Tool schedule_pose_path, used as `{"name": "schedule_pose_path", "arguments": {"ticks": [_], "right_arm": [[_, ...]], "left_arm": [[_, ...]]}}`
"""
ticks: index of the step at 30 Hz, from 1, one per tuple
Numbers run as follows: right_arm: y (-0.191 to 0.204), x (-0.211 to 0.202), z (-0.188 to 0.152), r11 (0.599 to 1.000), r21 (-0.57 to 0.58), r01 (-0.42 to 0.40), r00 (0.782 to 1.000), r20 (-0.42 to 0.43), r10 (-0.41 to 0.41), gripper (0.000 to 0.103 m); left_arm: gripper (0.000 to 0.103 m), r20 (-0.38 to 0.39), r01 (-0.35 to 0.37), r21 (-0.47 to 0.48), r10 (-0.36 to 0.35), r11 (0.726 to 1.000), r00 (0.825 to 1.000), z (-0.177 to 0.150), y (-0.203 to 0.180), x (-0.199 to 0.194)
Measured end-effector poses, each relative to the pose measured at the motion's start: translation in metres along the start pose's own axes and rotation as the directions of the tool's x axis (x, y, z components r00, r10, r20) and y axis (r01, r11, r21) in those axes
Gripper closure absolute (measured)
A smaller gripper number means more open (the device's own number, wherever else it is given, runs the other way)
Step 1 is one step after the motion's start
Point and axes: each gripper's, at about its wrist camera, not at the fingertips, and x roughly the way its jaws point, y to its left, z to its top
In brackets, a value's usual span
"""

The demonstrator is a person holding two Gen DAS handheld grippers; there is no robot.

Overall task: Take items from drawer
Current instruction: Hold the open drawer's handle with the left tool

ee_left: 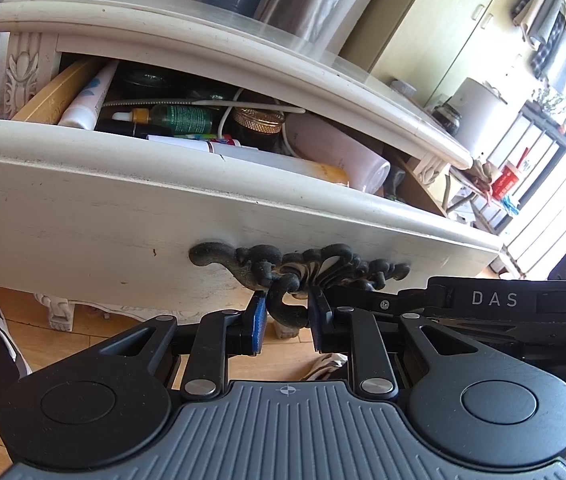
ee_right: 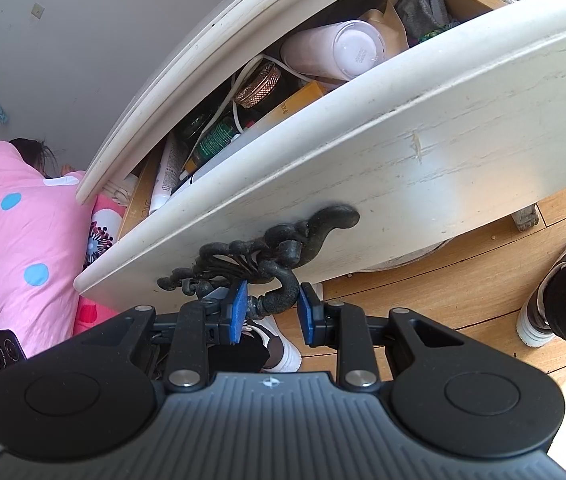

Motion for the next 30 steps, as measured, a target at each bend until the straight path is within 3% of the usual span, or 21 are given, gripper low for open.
{"name": "schedule_pose_path", "arguments": {"ticks": [30], "right_arm": [[-0.0038, -0.0087, -0.0027, 1.000, -0.011, -0.007, 1.000, -0.026, 0.006, 0.075]], "left_arm": [[0.080, -0.020, 0.003, 0.025, -0.002, 1.000, 1.000, 0.0011, 0.0011, -0.0047]]}}
